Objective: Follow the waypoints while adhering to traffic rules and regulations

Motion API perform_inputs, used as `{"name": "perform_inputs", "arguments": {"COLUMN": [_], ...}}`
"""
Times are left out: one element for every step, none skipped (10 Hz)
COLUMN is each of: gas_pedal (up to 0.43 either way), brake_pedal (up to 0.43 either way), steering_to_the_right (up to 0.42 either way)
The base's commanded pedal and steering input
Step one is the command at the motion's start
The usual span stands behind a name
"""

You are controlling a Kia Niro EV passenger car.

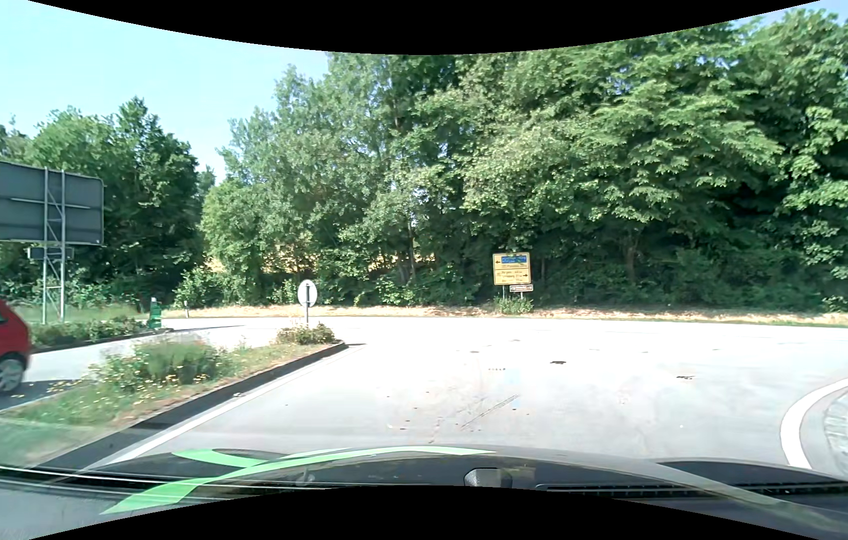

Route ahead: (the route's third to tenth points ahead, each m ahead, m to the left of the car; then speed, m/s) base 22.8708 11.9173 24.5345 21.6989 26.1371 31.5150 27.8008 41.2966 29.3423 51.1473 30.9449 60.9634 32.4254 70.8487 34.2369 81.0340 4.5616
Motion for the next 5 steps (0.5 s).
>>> {"name": "perform_inputs", "arguments": {"gas_pedal": [0.000, 0.000, 0.000, 0.000, 0.000], "brake_pedal": [0.134, 0.146, 0.152, 0.134, 0.122], "steering_to_the_right": [0.133, 0.119, 0.105, 0.085, 0.065]}}
